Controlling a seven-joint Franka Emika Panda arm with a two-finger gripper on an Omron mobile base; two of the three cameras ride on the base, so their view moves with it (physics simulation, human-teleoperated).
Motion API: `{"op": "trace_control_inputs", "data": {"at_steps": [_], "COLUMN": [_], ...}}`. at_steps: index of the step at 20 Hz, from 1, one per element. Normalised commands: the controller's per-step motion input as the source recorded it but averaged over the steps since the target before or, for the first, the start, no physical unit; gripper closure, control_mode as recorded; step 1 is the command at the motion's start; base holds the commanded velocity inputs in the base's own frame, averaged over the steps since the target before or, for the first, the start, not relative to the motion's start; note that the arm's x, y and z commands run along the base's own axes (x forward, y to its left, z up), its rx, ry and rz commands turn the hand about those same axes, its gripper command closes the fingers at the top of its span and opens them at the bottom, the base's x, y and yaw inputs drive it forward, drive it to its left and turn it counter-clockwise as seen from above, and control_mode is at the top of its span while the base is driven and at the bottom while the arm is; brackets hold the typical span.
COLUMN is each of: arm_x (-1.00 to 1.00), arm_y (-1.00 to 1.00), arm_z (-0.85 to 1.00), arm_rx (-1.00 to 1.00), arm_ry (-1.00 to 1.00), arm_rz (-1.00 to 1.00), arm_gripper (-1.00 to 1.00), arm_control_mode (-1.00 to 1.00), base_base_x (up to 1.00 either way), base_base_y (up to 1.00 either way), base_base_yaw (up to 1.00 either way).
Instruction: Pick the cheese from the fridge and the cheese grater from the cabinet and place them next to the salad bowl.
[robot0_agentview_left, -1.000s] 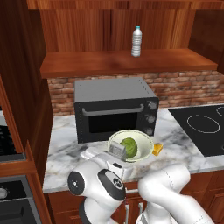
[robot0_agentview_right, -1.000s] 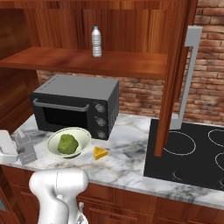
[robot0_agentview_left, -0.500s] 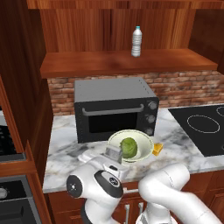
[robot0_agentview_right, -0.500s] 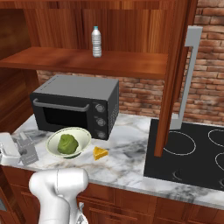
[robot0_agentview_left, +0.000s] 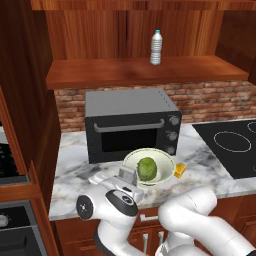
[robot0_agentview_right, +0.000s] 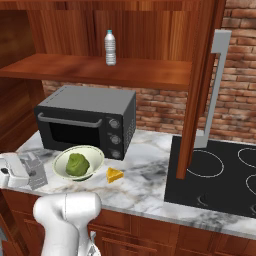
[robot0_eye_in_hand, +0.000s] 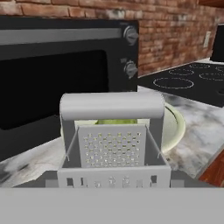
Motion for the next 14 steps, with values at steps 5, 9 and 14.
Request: {"op": "trace_control_inputs", "data": {"at_steps": [5,9,14], "arm_x": [0.32,0.19,0.17], "arm_y": [0.0,0.08,0.07], "arm_z": [-0.23,-0.3,-0.26], "arm_rx": [0.0,-0.05,-0.01], "arm_ry": [0.04,0.0,0.0], "arm_rz": [0.0,0.0,0.0], "arm_gripper": [1.0,1.0,1.0], "arm_control_mode": [-1.0,-1.0,-1.0], "base_base_x": [0.0,0.0,0.0], "base_base_y": [0.0,0.0,0.0], "base_base_yaw": [0.0,0.0,0.0]}}
